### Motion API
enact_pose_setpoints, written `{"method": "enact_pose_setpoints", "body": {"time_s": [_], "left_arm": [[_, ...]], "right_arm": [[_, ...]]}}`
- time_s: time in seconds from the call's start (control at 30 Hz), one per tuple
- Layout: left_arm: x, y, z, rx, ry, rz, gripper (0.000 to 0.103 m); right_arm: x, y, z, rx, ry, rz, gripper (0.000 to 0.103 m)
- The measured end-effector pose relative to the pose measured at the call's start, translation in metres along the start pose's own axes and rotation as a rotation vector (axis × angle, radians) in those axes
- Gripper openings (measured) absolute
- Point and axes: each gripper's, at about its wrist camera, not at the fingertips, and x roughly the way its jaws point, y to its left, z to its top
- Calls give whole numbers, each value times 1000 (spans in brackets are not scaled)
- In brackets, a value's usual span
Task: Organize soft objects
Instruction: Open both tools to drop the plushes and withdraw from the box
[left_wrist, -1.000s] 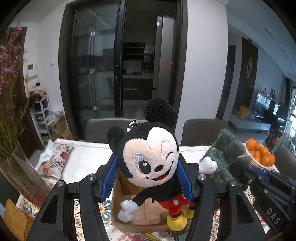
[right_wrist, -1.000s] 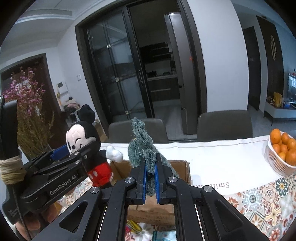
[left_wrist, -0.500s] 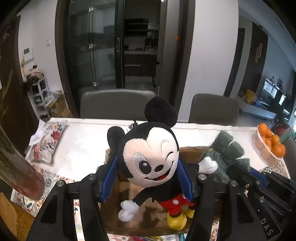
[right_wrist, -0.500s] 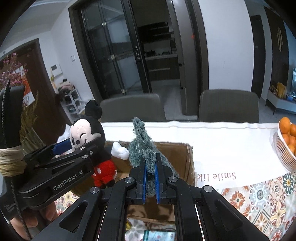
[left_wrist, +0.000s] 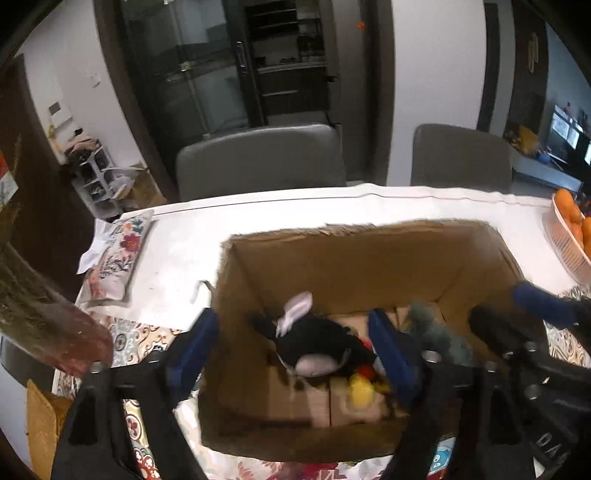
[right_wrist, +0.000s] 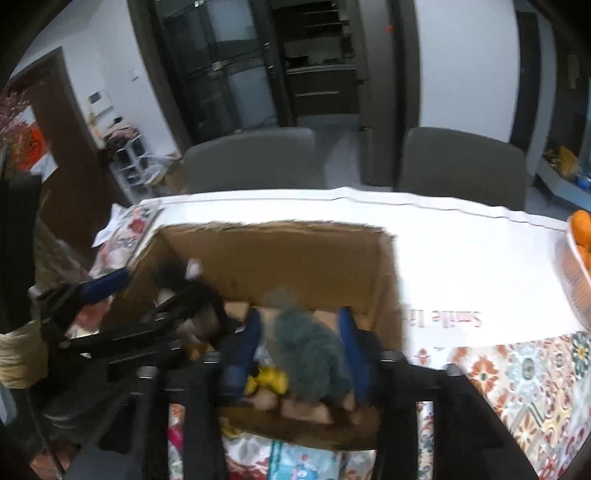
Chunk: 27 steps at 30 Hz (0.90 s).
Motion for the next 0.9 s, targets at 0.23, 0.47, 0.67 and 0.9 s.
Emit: {"method": "enact_pose_setpoints", "body": {"time_s": [0.23, 0.47, 0.67, 0.9], "left_arm": [[-29, 5, -2, 3, -32, 7, 87], [-66, 11, -9, -9, -75, 2, 87], [-94, 13, -18, -11, -96, -13, 87], [-114, 12, -32, 12, -126, 9, 87]], "right_arm": [[-22, 0, 1, 1, -54, -24, 57], [-51, -3, -5, 25, -81, -51, 57], [-76, -5, -12, 46, -104, -58, 62], [-101, -1, -28, 37, -135, -90, 69]]}}
